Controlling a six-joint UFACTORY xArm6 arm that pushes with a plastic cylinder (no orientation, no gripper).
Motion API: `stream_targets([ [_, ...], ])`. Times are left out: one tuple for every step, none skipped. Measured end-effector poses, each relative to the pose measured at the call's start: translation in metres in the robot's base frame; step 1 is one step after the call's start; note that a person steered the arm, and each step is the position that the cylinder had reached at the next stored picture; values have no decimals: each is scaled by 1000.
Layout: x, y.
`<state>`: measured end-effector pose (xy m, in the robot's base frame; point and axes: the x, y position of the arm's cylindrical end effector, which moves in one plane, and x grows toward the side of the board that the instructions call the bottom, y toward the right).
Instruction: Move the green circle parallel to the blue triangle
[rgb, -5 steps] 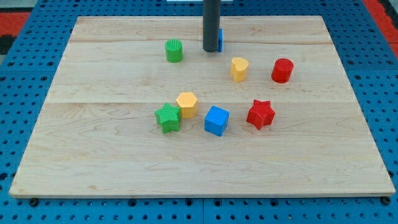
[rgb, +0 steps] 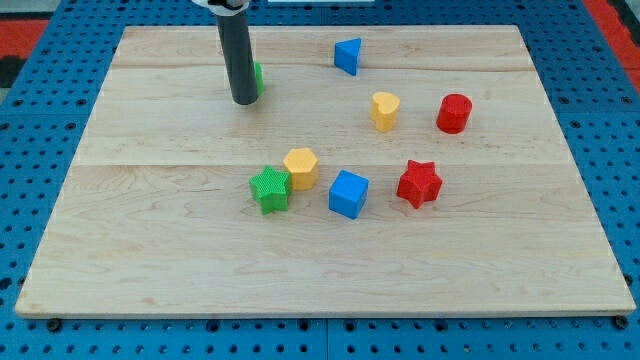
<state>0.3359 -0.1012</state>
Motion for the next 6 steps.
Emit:
stream_targets([
  [-14,2],
  [-38,9],
  [-51,18],
  [-51,13],
  [-21,12],
  [32,44],
])
